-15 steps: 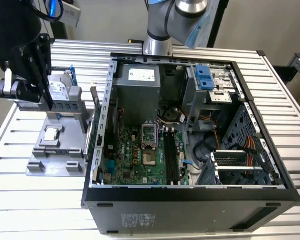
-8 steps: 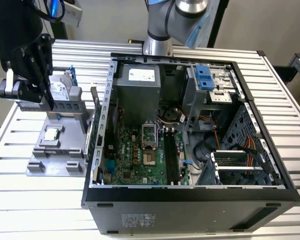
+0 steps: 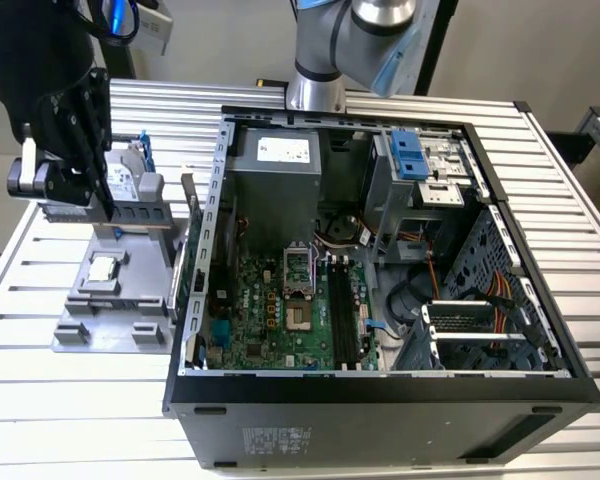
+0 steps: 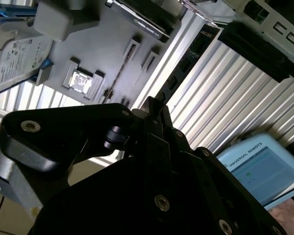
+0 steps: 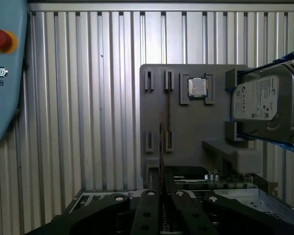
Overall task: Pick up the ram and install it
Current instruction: 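Pick up the ram and move it above insertion slot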
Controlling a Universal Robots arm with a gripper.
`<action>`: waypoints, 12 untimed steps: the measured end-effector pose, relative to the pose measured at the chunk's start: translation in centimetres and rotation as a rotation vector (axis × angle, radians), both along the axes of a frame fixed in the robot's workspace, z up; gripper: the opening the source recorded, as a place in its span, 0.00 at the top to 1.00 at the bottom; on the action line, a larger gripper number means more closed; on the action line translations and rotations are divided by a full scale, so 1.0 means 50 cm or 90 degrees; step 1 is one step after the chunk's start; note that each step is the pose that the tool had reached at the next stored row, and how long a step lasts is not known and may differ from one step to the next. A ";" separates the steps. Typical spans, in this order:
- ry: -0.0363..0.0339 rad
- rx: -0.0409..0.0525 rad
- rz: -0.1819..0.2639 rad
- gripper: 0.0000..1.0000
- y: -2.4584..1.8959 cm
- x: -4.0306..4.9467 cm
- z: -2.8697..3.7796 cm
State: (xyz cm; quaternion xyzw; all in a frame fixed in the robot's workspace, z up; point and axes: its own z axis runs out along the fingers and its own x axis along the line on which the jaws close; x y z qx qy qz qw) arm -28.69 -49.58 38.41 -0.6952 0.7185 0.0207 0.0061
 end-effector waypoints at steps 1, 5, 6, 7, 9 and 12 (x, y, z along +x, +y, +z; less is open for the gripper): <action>0.0000 0.0000 0.000 1.00 0.0000 0.002 0.000; 0.0000 0.0000 0.000 1.00 0.0000 0.008 0.000; 0.0000 0.0000 0.000 1.00 0.0000 0.009 0.000; 0.0000 0.0000 0.000 1.00 0.0000 0.011 0.000; 0.0000 0.0000 0.000 1.00 0.0000 0.014 0.000; 0.0000 0.0000 0.000 1.00 0.0000 0.017 0.000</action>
